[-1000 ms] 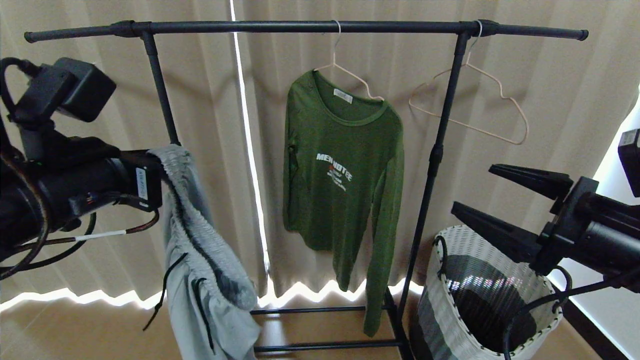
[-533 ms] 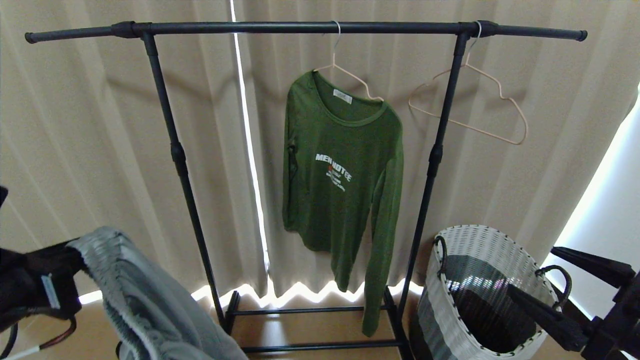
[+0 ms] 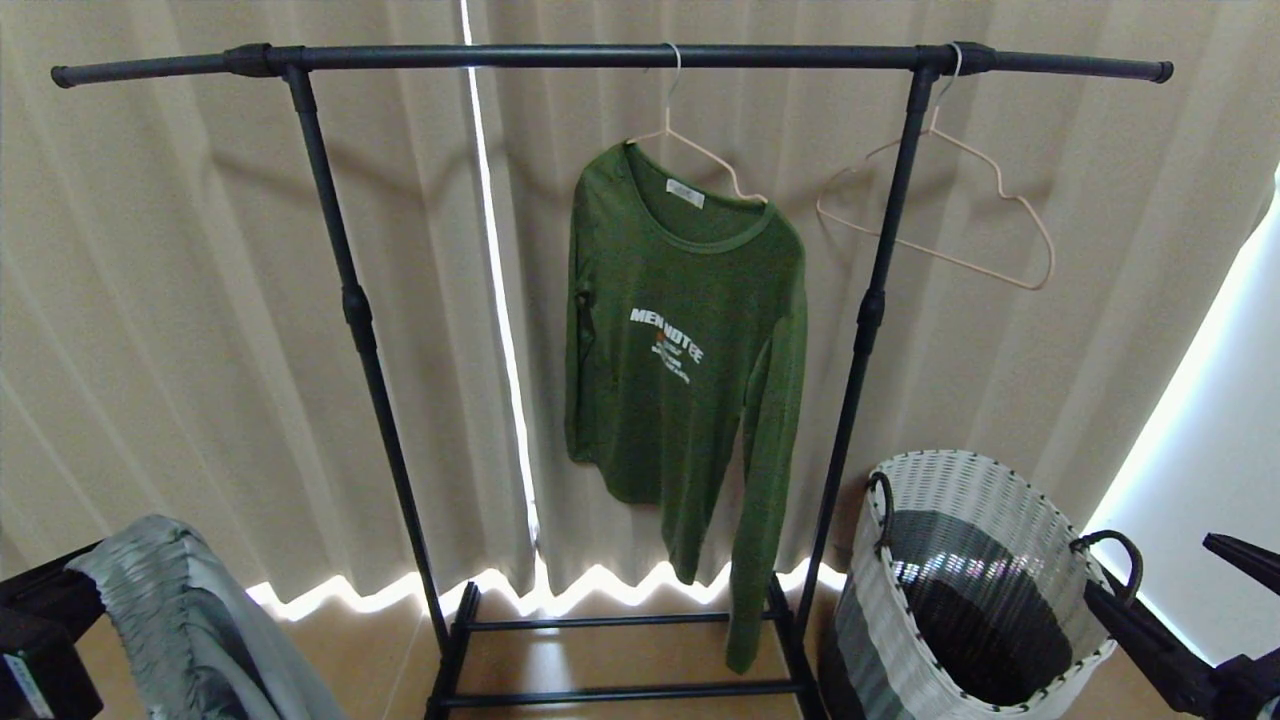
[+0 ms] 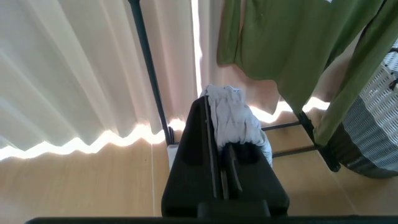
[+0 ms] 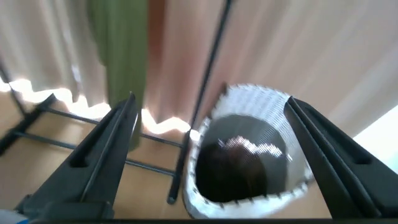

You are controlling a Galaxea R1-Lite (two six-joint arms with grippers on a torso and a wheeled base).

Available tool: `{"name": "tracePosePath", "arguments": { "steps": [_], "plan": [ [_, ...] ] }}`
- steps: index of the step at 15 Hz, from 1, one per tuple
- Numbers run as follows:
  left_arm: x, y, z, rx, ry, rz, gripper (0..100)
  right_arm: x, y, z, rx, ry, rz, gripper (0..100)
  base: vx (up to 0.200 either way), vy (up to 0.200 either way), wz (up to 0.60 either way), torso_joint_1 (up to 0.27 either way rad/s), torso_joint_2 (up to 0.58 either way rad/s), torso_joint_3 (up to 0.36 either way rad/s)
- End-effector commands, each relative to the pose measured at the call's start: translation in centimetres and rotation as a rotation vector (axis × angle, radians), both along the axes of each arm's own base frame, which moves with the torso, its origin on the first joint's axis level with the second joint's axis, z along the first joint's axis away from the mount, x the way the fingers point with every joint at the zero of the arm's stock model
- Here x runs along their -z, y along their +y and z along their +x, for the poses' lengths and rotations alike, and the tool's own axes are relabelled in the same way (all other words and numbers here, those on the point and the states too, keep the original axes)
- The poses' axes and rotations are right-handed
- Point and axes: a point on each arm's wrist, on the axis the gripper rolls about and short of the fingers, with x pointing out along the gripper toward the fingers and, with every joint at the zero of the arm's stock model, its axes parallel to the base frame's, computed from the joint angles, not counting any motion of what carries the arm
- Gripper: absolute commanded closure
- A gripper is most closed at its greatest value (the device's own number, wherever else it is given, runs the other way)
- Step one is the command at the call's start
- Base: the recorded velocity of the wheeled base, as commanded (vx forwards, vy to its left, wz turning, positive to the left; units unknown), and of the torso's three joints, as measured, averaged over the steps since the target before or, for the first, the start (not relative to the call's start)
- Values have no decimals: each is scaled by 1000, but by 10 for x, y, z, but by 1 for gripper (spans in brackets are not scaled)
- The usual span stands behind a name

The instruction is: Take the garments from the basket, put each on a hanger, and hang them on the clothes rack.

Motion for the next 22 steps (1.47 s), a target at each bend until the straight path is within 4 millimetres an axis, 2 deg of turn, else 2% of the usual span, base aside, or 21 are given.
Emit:
{"name": "tracePosePath", "arguments": {
  "steps": [1, 4, 7, 11, 16, 22],
  "plan": [
    [-1, 0, 0, 1, -3, 0, 100, 1, -3, -5, 39, 1, -2, 0, 0, 0, 0, 0, 0, 0],
    [1, 0, 0, 2, 5, 1, 100, -1, -8, -17, 78, -19, -8, 0, 0, 0, 0, 0, 0, 0],
    [-2, 0, 0, 3, -7, 1, 100, -13, -14, -18, 154, -80, -5, 0, 0, 0, 0, 0, 0, 0],
    [1, 0, 0, 8, 2, 17, 100, -9, -14, -18, 156, -50, -11, 0, 0, 0, 0, 8, -16, -14],
    [9, 0, -2, 20, 24, 52, 100, -7, -14, -18, 153, -35, -25, 0, 0, 0, 0, 131, -368, -226],
    [9, 0, -1, 27, 22, 81, 100, -6, -14, -18, 153, -17, -26, 0, 0, 0, 0, 194, -470, -276]
  ]
}}
